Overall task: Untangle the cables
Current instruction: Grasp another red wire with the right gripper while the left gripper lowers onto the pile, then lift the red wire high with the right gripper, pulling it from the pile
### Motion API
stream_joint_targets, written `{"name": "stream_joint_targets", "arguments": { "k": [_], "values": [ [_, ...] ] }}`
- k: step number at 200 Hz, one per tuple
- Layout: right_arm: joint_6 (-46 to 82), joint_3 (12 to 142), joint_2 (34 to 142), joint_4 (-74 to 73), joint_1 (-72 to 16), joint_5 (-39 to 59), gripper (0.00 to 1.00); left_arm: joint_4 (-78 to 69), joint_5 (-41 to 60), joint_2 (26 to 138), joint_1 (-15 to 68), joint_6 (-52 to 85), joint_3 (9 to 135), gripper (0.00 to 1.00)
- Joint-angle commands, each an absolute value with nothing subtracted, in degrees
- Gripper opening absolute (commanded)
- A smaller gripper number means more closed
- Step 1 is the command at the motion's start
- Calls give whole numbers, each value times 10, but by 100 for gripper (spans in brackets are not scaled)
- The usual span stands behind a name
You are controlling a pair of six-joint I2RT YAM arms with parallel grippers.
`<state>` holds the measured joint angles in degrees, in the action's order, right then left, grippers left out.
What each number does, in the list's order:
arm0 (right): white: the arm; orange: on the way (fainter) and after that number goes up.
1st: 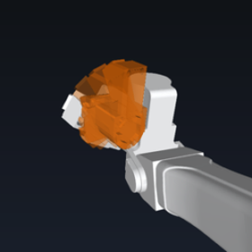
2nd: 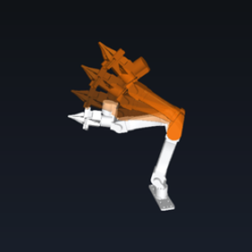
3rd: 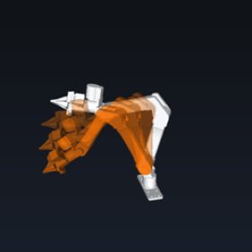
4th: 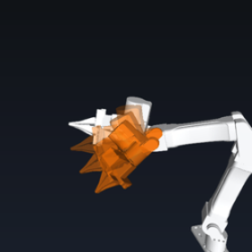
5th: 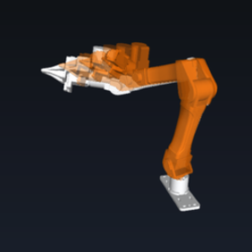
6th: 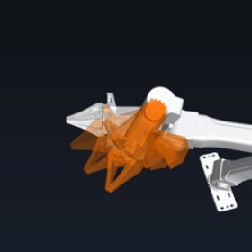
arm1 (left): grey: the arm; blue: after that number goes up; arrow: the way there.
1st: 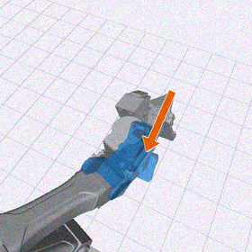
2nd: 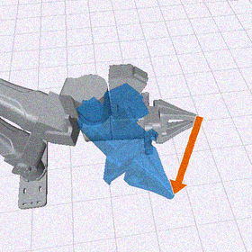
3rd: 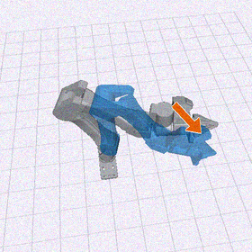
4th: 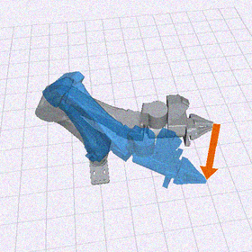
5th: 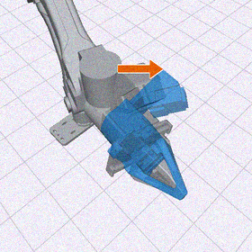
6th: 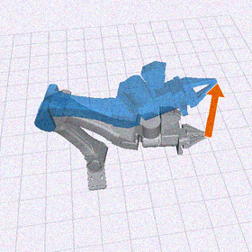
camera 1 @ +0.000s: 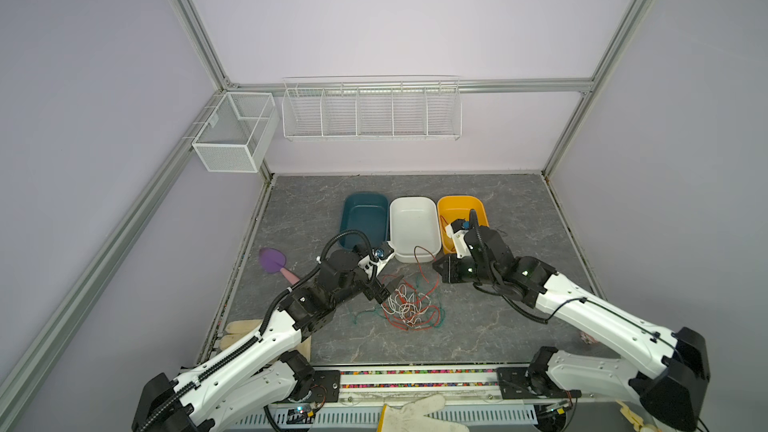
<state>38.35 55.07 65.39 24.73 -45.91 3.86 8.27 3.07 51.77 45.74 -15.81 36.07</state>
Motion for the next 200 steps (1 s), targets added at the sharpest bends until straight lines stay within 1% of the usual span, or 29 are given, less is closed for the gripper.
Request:
{"name": "stream_joint_targets", "arguments": {
  "k": [1,115,200],
  "values": [
    [349,580,631,292,-463,29,7,87,37,520,462,-177,354,99],
    [305,709,573,374,-463,11,7,87,32,521,472,-179,352,99],
    [281,824,592,405,-464,26,7,92,39,531,481,-180,352,100]
  ]
}}
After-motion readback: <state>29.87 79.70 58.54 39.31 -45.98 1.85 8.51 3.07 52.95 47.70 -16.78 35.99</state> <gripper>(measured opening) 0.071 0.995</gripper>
